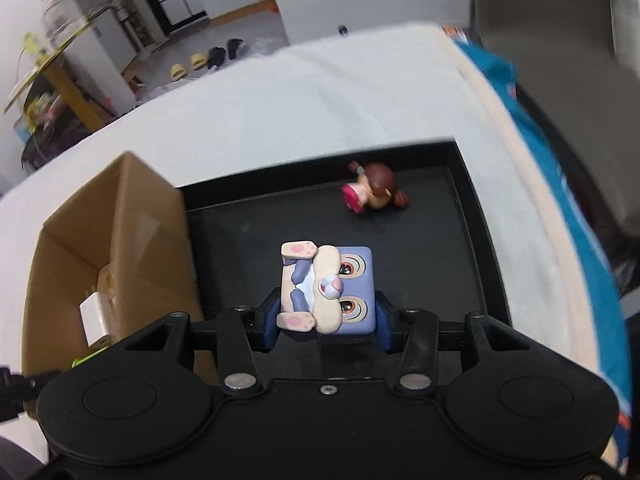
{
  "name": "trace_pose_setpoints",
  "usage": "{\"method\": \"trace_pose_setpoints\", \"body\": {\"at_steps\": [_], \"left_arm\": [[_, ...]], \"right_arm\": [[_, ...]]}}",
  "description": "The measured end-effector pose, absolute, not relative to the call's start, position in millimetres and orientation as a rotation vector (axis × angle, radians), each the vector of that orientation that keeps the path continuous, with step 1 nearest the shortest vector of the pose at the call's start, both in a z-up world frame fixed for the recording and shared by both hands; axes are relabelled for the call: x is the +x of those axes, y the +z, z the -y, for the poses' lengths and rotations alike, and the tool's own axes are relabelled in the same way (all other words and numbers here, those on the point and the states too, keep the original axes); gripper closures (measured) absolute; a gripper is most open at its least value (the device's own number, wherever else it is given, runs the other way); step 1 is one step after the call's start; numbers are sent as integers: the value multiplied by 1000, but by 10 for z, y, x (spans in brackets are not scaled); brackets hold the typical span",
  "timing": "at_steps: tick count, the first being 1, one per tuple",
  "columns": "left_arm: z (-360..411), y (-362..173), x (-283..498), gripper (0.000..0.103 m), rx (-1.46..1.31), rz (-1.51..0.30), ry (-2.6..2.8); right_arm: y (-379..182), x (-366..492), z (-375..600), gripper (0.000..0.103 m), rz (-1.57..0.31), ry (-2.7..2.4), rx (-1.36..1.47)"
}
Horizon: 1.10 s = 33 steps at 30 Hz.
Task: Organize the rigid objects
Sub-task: 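Carry the bunny block over the box and open the right gripper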
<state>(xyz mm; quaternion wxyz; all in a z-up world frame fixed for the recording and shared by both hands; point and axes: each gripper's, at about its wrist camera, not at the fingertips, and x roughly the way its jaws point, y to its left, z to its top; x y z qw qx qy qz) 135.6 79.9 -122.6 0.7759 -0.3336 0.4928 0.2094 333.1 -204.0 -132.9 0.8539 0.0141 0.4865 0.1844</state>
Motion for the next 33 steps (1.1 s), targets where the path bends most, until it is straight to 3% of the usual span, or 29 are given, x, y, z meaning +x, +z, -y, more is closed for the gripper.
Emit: {"method": "trace_pose_setpoints", "body": {"at_steps": [33], "left_arm": [[-871,-1279,1551,85,-622,-1109,388]], "right_arm": [[-638,2749,1230,59,-876,586,-23]]}}
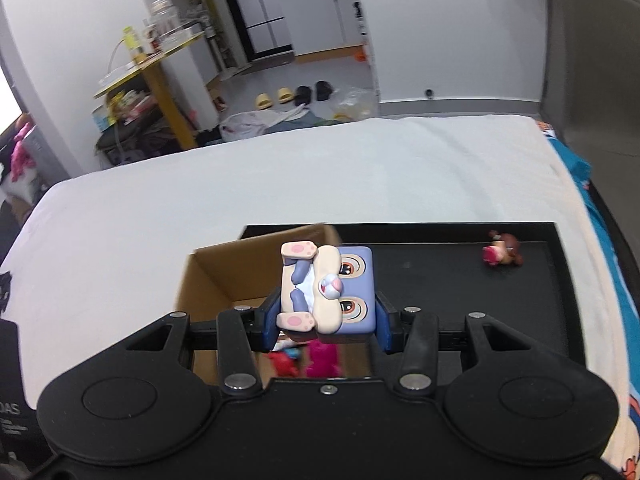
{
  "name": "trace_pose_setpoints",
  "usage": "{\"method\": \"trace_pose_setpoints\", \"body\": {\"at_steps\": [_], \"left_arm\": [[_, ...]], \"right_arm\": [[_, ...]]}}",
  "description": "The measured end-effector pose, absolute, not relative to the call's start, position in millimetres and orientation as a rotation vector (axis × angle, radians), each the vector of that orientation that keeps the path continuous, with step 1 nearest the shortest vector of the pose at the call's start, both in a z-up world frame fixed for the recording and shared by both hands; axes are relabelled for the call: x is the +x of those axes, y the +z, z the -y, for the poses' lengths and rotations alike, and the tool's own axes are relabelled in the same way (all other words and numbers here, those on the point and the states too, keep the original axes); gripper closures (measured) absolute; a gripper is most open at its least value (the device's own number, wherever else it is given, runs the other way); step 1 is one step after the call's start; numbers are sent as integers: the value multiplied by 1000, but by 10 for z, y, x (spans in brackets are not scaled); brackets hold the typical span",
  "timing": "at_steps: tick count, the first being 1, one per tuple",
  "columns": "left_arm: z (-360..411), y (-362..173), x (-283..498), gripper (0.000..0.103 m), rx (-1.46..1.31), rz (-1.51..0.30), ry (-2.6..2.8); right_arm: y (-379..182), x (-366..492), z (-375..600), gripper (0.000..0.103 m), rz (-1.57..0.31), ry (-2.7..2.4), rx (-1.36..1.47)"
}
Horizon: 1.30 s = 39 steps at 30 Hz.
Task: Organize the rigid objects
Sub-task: 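Carry the bunny block over the box and open the right gripper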
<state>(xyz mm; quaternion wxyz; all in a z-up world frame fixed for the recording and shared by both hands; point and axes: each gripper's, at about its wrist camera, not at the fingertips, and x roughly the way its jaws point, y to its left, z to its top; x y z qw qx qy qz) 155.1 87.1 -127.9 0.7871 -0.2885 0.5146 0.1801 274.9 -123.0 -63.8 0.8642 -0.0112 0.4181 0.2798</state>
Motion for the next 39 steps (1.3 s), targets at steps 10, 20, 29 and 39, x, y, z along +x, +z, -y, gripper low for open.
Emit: {"method": "trace_pose_setpoints", "body": {"at_steps": [10,20,29,39], "left_arm": [[-907,-1327,1568,85,-627,-1102,362],[-953,-1316,1467,85,-629,-1095,351],[-924,-1279,1437,85,-620,-1087,358],[-913,-1285,1433,85,-624,-1075,364]], "right_arm": [[-755,2573,843,58,-961,644,-78],[-812,2438,723,50,-1008,677,-72],[-626,2473,922,49,-970,663,-86],[-497,2645,1234,29,-877,604,-125]]}}
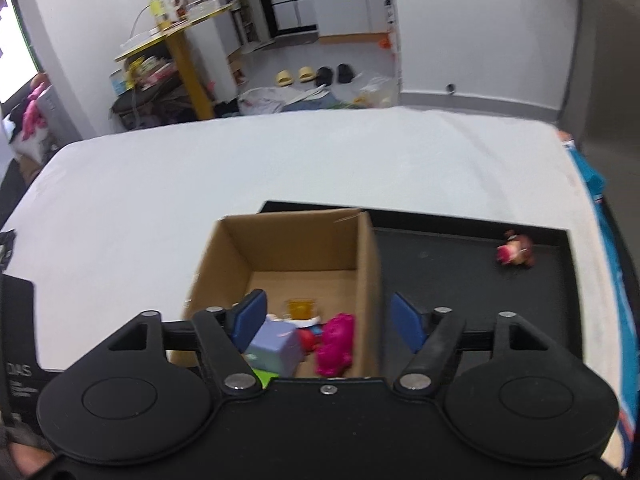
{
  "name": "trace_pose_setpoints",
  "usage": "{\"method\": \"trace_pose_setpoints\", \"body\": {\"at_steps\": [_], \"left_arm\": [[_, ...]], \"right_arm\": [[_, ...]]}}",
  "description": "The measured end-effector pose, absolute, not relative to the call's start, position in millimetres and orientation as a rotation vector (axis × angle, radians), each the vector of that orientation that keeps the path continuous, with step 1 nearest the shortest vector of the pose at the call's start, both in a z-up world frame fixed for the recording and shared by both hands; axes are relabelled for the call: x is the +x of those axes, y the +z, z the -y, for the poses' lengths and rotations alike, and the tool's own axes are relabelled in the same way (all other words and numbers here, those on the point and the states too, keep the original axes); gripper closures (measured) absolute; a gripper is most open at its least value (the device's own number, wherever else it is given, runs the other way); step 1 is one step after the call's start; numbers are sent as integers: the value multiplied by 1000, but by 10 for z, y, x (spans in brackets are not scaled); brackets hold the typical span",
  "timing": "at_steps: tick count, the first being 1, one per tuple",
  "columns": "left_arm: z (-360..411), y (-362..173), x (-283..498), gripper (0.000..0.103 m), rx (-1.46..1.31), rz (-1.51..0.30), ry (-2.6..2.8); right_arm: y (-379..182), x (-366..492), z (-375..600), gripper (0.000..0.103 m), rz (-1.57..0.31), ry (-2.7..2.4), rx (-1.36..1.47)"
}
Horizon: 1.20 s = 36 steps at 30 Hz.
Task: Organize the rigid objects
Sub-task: 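Carry the bunny block over the box and open the right gripper, then move the right gripper back over the tray to the brown-haired doll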
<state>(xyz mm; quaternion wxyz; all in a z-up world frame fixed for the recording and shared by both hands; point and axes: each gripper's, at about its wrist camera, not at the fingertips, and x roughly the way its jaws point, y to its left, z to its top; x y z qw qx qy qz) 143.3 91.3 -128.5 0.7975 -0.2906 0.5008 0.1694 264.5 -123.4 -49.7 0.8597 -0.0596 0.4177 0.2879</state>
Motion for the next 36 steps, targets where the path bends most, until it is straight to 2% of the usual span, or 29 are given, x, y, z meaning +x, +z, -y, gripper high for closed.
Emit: {"method": "trace_pose_setpoints", "body": {"at_steps": [3,26,36], "left_arm": [[-915,-1284,1413,85,-623,-1072,364],[-883,-1233,1458,85,-574,-1097,369],[-858,-1222,1407,85,-549,-1102,351]], "right_arm": [[-525,2722,1379,23,-858,568,-134],[-1087,3504,2124,23,-905,367,32],[-1393,3836,2093,31,-922,364,71]]}}
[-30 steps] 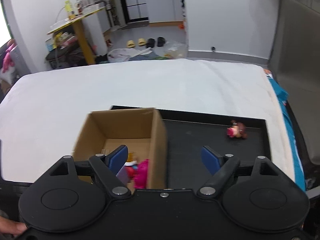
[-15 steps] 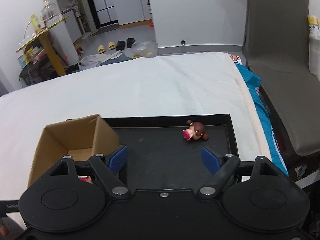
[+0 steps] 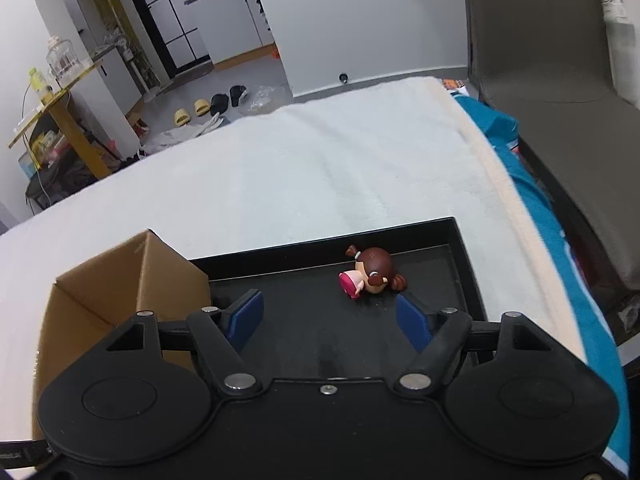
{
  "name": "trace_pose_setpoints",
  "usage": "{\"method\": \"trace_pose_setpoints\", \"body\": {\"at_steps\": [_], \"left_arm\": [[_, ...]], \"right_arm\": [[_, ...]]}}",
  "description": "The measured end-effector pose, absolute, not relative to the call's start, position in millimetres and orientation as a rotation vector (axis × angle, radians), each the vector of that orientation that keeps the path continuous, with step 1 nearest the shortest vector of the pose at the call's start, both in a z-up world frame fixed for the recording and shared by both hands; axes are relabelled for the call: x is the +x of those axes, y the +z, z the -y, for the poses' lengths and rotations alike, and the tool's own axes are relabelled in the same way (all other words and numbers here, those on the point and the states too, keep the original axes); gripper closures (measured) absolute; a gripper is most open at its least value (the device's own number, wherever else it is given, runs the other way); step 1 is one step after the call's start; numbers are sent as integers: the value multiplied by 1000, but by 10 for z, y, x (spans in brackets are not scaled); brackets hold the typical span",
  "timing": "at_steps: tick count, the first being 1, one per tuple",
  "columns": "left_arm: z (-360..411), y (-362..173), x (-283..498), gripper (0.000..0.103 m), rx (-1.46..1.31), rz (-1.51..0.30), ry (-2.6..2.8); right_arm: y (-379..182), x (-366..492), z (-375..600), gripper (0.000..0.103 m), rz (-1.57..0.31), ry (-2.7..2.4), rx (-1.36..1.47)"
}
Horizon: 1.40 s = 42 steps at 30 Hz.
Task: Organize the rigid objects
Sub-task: 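Move the right gripper back over the tray to the brown-haired doll, then close the right gripper on the brown-haired doll figure and lift it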
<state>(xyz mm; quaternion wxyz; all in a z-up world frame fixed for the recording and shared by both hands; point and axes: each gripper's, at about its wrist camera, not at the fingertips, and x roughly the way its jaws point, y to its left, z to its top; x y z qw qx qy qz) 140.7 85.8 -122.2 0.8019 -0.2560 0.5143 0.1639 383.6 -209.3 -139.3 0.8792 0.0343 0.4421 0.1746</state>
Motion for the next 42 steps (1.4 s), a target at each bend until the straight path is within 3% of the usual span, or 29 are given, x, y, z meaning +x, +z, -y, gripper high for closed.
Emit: {"method": "trace_pose_setpoints", "body": {"at_steps": [17,20,22,38,41,42], "left_arm": [[-832,-1137,1346,86,-535,-1131,357],[-818,-1137,1353,86,-535,-1131,359],[-795,-1164,1416,86,-531,-1134,363],[-810,-1184,1385,86,-532,-1133,369],[-837,-1192,1364,86,-544,-1129,368],[-842,-1194,1358,86,-545,-1128,367]], "right_arm": [[-1758,4239,2064,32,-972,304,115],[-1822,4260,2087,38,-986,283,121],[-1837,4244,2090,49,-977,281,110],[-1759,4062,2087,51,-941,318,125],[-1697,3995,2080,55,-930,338,122],[-1679,3971,2077,66,-933,350,120]]}}
